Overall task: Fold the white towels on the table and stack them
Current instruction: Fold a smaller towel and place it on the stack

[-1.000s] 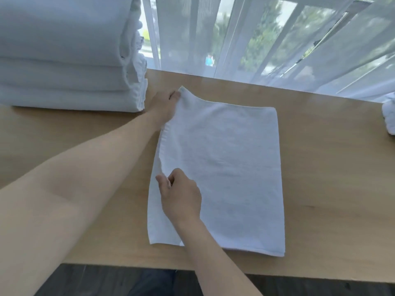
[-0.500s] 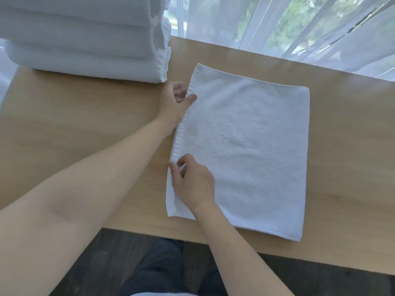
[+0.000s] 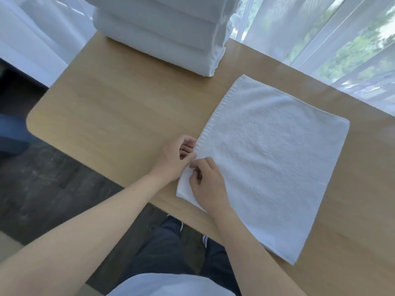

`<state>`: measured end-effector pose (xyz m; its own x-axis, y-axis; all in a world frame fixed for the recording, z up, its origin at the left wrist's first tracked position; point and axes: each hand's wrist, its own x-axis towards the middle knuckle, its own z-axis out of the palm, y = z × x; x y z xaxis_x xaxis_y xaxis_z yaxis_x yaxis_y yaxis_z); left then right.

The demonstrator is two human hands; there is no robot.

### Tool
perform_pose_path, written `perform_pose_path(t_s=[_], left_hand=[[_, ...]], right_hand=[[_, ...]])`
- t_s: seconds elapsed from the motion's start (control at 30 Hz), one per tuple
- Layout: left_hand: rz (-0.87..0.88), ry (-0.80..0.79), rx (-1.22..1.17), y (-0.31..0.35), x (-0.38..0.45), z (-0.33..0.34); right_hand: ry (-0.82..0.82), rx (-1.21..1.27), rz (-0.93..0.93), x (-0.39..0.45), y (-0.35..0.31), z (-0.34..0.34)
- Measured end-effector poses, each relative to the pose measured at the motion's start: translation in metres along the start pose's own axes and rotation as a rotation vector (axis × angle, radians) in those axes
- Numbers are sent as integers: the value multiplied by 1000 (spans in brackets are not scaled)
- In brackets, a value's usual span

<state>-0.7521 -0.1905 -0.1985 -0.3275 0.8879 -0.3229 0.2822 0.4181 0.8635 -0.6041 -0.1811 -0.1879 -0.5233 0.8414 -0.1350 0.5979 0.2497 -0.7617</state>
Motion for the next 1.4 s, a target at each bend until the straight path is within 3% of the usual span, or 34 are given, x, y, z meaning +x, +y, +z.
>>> perform_pose_path(t_s=[0.13,0.3,0.4,0.5,0.63,0.77,1.07,1.13,1.27,1.4], left_hand=[[-74,64,42,-5,-26,6],[-167,188,188,-7,-69,20],[-246,236,277,-6,-89,28],[-305,236,193,-5,-91,30],[-279,282,198,-7,-81,23],[-191,392,274,-3,-51,14],[143,308,470,73,99,45],[225,312,597,89,91,78],[417,193,635,90,17,149],[272,16,675,74,-12,170]], right_hand=[[21,138,83,7,2,-17],[82,-183,-107,3,17,-31],[-16,-260,-158,3,24,-37],[-87,-174,-164,2,34,-50],[-64,-330,-284,4,69,-85],[-44,-423,-266,5,105,-120],[-60,-525,71,-37,115,-110],[-58,-587,128,-37,112,-107],[-40,-622,285,-24,112,-105],[1,-507,473,3,111,-108]])
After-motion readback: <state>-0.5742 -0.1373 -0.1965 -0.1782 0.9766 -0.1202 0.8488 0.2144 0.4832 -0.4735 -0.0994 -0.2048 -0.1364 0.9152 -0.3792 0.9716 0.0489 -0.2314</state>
